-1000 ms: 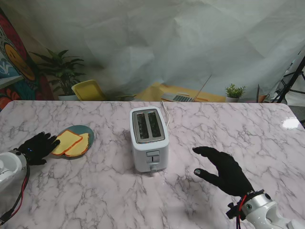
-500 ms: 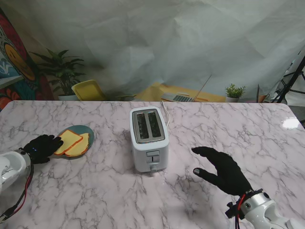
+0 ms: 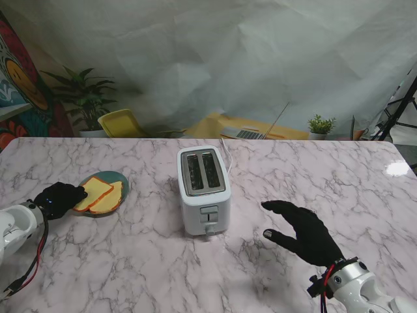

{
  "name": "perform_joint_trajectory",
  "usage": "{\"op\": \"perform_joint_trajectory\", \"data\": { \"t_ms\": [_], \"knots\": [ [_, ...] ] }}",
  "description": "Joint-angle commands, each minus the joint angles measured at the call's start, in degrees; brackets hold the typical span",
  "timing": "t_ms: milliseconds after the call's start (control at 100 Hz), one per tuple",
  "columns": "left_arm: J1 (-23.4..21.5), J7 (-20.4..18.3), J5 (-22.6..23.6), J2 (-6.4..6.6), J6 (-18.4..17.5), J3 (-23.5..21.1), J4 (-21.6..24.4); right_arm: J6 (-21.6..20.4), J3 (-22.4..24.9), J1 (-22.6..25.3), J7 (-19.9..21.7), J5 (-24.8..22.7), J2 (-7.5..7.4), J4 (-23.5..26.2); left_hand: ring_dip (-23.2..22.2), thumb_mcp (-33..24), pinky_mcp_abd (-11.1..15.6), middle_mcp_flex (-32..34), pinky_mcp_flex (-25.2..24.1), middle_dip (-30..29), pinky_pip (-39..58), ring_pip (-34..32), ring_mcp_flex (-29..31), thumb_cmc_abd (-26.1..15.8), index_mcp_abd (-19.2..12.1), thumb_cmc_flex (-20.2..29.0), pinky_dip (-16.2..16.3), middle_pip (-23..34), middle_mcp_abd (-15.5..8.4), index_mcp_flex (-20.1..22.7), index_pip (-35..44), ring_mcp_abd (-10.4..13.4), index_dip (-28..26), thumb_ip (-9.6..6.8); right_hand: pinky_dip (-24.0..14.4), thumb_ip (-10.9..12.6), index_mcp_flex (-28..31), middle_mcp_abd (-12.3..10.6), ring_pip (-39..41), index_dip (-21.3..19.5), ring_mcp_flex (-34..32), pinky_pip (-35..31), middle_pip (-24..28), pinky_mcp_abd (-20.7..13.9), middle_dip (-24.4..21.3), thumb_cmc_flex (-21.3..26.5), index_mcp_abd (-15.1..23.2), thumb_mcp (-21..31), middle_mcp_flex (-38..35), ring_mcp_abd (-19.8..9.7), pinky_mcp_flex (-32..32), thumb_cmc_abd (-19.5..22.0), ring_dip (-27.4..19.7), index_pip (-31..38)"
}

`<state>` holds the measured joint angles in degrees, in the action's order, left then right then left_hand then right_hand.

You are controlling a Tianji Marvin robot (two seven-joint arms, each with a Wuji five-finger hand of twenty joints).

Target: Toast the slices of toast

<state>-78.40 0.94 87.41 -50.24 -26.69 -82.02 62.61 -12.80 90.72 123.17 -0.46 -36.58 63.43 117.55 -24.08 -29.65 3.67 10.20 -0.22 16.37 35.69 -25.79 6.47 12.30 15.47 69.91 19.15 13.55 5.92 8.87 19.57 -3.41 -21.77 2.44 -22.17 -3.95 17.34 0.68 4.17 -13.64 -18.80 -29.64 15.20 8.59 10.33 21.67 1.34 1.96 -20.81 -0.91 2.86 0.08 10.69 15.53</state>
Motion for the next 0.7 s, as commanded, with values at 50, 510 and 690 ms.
{"op": "perform_joint_trajectory", "data": {
  "t_ms": [50, 510, 690],
  "knots": [
    [0.65, -0.38, -0.28, -0.06, 0.23, 1.02, -1.1, 0.27, -0.11, 0.09, 0.13, -0.07, -0.04, -0.22, -0.71, -5.56, 3.06, 1.47, -0.6, -0.65, 2.53, -1.89, 0.22, -0.36, -5.25, 4.06, 0.35, 1.52, -2.49, 0.01, 3.42, 0.25, 1.18, 1.89, 0.13, 1.17, 1.18, -1.53, 0.02, 0.8, -1.05, -0.54, 0.04, 0.03, 0.18, 1.5, 1.8, -1.51, -0.49, -1.97, -0.39, 2.83, -1.24, 0.78],
    [2.09, -0.94, -0.06, 0.22, 0.39, 3.52, -2.28, 0.31, -0.26, -0.15, 0.47, 0.3, -0.09, -0.4, -2.17, 19.2, 0.96, -1.68, -0.64, 2.47, -8.46, 8.25, -1.04, 1.2, -2.29, 2.66, -0.33, -6.75, -0.05, -0.6, -6.66, -1.68, 0.98, -1.08, 0.04, 1.26, 1.39, -1.75, 0.01, 0.94, -1.12, -0.61, 0.07, 0.08, 0.21, 2.13, 2.02, -2.44, -0.83, -2.05, -0.4, 3.3, -1.24, 1.06],
    [4.61, 1.66, -2.46, 0.22, 1.92, 6.69, -5.56, 0.47, -0.44, -0.32, 0.73, 0.32, -0.15, -0.49, -19.3, 13.18, -2.01, -0.45, -1.84, 14.07, 8.21, -7.99, -2.11, 2.27, -0.94, 4.03, 7.44, 3.7, 3.7, -0.72, 4.64, -4.15, -6.61, -0.64, 0.03, 1.27, 1.37, -1.88, 0.09, 0.98, -1.31, -0.65, 0.06, 0.1, 0.21, 2.23, 2.22, -2.59, -0.91, -2.11, -0.34, 3.32, -1.22, 1.17]
  ]
}}
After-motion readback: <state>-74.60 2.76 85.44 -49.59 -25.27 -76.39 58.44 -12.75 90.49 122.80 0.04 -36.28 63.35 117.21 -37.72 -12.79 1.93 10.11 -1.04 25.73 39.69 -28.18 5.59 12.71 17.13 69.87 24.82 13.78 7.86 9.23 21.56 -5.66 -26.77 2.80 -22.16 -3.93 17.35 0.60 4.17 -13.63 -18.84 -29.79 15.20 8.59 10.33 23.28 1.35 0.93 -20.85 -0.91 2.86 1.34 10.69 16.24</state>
